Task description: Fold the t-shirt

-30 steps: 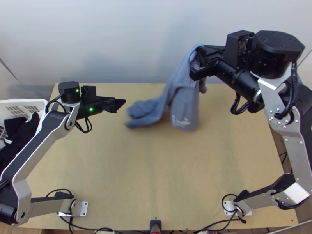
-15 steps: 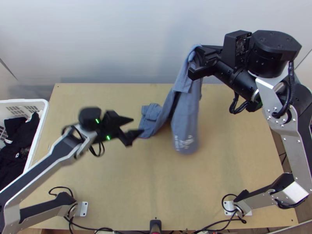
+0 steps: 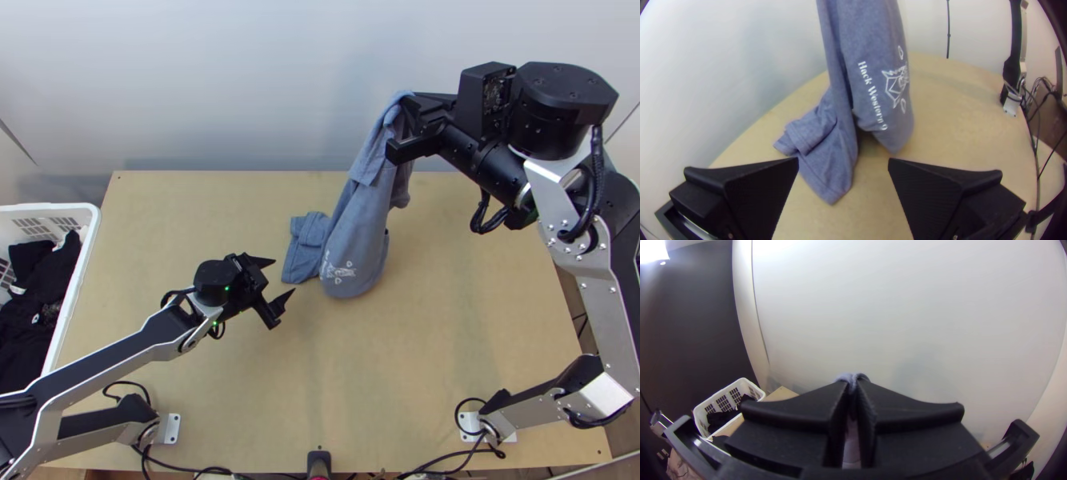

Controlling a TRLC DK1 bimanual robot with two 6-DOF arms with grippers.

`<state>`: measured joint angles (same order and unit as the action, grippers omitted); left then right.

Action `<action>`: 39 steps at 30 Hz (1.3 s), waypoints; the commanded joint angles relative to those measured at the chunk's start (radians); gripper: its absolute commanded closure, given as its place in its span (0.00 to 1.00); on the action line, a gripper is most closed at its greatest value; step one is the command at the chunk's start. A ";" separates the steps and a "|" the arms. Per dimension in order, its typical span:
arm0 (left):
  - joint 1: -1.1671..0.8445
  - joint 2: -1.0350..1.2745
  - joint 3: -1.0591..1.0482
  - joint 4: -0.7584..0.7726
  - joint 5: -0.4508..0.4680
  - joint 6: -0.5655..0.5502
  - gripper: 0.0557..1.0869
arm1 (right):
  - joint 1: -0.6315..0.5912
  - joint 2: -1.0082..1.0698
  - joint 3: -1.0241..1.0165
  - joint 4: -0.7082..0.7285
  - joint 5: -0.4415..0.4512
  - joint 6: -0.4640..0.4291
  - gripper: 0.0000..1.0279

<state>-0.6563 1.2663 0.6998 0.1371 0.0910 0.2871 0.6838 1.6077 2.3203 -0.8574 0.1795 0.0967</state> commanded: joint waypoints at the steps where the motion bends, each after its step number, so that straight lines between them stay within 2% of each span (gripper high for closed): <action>1: 0.012 0.048 -0.079 0.087 -0.040 0.152 0.05 | 0.000 0.000 0.001 -0.002 0.002 0.001 0.92; 8: 0.040 0.096 -0.111 0.145 0.029 0.268 0.05 | 0.000 0.000 0.001 -0.005 0.003 0.001 0.92; 10: 0.034 0.119 -0.098 0.156 0.044 0.270 0.05 | 0.000 0.001 0.001 -0.005 0.003 0.001 0.92; 19: -0.003 0.349 -0.023 0.271 0.041 0.363 0.05 | 0.000 0.004 0.001 -0.006 0.006 0.001 0.92; 26: 0.032 0.484 0.115 0.260 0.030 0.363 0.05 | 0.000 0.003 0.001 -0.015 0.011 0.001 0.92; 33: 0.030 0.525 0.130 0.248 0.029 0.362 0.06 | 0.000 0.004 0.001 -0.015 0.015 -0.002 0.92; 36: 0.037 0.555 0.162 0.216 0.029 0.353 0.19 | 0.000 0.008 0.002 -0.011 0.017 -0.003 0.92; 39: 0.044 0.564 0.181 0.185 0.030 0.363 0.47 | 0.000 0.009 0.004 -0.009 0.017 -0.006 0.92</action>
<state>-0.6231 1.7832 0.8345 0.3725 0.1196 0.6472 0.6834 1.6123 2.3207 -0.8726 0.1947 0.0959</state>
